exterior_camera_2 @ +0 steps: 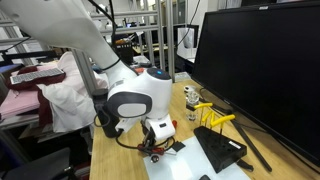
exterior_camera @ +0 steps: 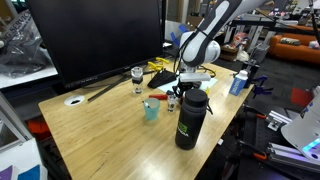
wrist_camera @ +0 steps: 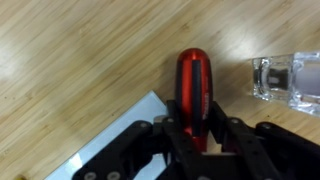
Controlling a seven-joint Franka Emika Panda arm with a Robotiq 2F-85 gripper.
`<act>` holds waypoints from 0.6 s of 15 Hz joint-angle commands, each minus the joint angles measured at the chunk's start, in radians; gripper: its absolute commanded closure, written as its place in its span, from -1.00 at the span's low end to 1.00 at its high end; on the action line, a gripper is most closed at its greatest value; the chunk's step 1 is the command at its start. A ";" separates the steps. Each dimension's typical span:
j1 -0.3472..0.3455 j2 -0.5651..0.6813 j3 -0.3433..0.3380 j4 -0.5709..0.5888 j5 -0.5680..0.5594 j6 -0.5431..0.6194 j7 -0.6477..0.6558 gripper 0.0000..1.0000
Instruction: Move the screwdriver in front forwards
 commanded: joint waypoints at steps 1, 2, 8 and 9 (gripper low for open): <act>0.024 -0.031 -0.021 0.009 -0.068 -0.069 -0.033 0.81; 0.020 -0.042 -0.015 0.008 -0.075 -0.083 -0.044 0.81; 0.029 -0.119 -0.038 -0.014 -0.167 -0.131 -0.068 0.81; 0.030 -0.137 -0.043 -0.020 -0.203 -0.142 -0.084 0.81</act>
